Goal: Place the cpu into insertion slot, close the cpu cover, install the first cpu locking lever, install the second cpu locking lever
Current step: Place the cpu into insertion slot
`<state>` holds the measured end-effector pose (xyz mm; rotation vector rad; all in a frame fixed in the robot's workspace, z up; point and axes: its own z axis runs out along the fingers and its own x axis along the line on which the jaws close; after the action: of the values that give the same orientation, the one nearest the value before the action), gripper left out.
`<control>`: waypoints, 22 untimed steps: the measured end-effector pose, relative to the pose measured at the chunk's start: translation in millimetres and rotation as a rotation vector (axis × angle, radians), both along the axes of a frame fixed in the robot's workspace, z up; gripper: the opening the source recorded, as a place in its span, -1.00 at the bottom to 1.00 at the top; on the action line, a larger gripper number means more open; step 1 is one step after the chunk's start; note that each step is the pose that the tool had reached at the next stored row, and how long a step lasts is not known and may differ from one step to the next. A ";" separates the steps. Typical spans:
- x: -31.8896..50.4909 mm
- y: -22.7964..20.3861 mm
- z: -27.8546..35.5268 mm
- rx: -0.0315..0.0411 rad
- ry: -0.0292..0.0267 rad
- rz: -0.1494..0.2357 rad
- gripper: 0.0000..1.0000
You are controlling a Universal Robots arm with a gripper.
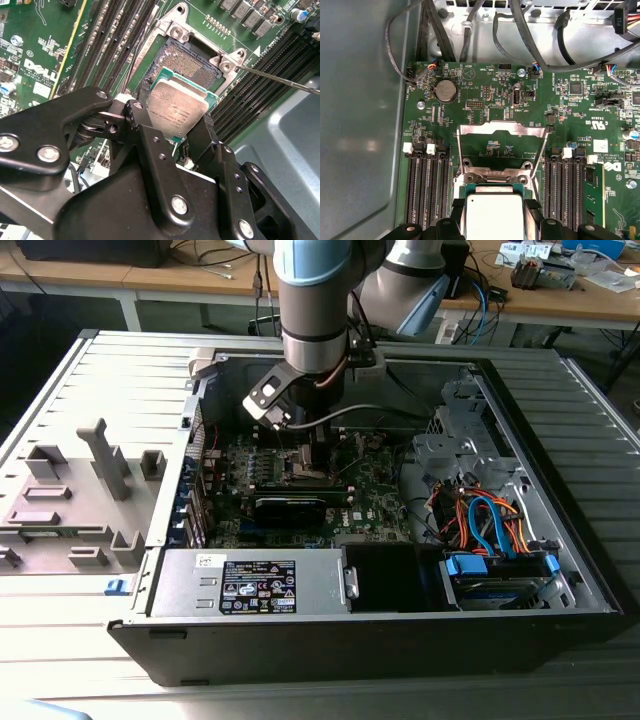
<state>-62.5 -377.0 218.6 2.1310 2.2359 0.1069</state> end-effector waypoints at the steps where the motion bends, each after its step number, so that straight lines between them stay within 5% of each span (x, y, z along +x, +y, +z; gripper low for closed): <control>1: 0.0 0.0 -0.1 0.0000 0.0000 0.000 0.09; 8: -3.6 0.0 -2.6 -0.0016 -0.0001 0.000 0.09; 15: -5.5 0.0 -5.9 -0.0185 0.0001 -0.009 0.09; 22: -7.1 -0.4 -10.0 -0.0184 0.0000 -0.020 0.09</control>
<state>-69.6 -377.4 208.6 2.1435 2.2063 0.0851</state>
